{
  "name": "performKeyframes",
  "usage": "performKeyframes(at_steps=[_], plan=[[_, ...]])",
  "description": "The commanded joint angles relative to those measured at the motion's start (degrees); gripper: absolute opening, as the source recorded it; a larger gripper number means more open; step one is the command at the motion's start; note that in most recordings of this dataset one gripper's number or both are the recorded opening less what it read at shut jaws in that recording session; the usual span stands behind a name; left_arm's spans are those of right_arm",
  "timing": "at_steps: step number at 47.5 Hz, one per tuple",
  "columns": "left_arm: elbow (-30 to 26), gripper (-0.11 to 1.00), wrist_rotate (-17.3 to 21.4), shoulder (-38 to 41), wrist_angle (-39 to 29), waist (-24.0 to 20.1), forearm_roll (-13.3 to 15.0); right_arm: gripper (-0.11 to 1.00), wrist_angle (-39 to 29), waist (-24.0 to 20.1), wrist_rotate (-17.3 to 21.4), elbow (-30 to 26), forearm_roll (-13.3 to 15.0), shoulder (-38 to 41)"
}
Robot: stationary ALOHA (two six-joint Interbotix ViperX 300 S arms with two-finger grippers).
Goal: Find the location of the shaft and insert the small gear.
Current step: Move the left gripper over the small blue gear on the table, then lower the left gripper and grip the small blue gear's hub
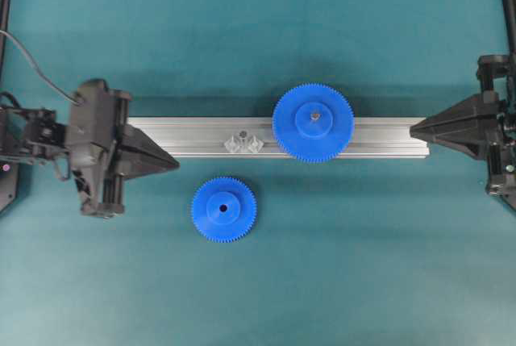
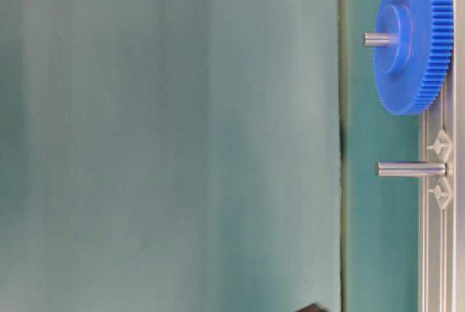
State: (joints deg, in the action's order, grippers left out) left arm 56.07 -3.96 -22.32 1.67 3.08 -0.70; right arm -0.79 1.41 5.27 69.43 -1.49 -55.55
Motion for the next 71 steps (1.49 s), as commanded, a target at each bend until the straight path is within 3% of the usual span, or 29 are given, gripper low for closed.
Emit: performKeyframes(at_steps=[1,30,42,71], plan=[[-2.4,0.0,0.1,2.0,0.2,0.8,-0.1,0.02,0.3,0.2,0.5,-1.0,-0.1,0.4],[-12.0,0.0,0.1,15.5,-0.3,1.9,-0.2,0.02,-2.9,0.4,0.5,-1.3,0.0,0.4],[-17.8,0.0,0.5,18.6,-13.5,2.4,-0.1,0.02,-3.2,0.4,0.5,-1.1,0.0,0.3],[-26.3,0.0,0.5,24.9,-25.3,4.5,-0.2,0.02,-3.3,0.4,0.5,-0.8,-0.1,0.3]])
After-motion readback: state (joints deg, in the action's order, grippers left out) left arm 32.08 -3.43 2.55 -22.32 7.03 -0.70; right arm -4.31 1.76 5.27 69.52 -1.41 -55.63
